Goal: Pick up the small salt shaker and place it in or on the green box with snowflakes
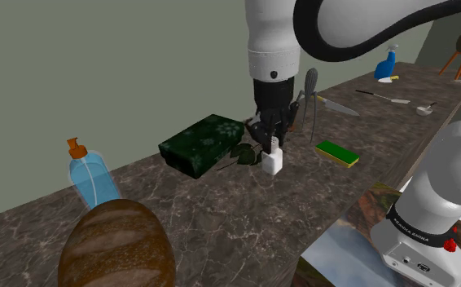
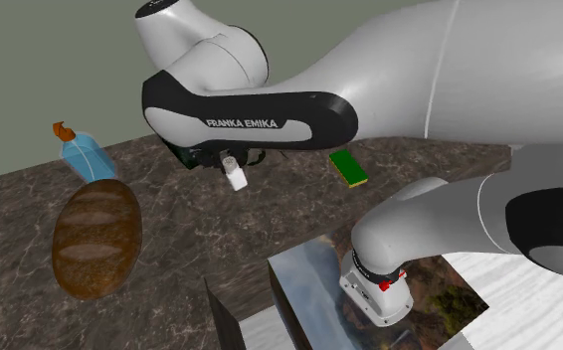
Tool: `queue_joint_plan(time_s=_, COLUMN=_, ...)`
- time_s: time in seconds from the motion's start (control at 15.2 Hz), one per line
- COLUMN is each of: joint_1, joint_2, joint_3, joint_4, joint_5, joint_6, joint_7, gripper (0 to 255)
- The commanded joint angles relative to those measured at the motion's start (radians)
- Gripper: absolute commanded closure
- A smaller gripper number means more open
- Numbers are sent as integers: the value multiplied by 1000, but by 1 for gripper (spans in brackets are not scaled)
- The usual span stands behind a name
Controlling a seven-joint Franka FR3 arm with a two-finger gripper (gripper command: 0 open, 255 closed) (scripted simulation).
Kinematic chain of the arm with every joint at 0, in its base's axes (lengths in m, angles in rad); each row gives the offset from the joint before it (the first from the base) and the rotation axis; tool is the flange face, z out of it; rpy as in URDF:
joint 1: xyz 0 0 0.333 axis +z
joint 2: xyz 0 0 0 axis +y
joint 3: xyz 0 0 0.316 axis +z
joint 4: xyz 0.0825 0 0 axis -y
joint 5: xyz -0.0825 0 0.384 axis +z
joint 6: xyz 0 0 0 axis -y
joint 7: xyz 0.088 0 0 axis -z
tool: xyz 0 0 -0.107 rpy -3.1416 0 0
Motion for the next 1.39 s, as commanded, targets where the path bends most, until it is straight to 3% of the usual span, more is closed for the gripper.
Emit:
queue_joint_plan(time_s=0.0, joint_1=-3, joint_2=2, joint_3=-4, joint_4=28, joint_5=-4, joint_6=-27, joint_7=-1, gripper=255)
queue_joint_plan(time_s=0.33, joint_1=-6, joint_2=-1, joint_3=-16, joint_4=86, joint_5=-11, joint_6=-87, joint_7=-3, gripper=255)
queue_joint_plan(time_s=0.86, joint_1=-107, joint_2=278, joint_3=-10, joint_4=331, joint_5=-152, joint_6=-79, joint_7=-25, gripper=255)
queue_joint_plan(time_s=1.32, joint_1=-137, joint_2=554, joint_3=-4, joint_4=624, joint_5=-299, joint_6=-136, joint_7=-16, gripper=255)
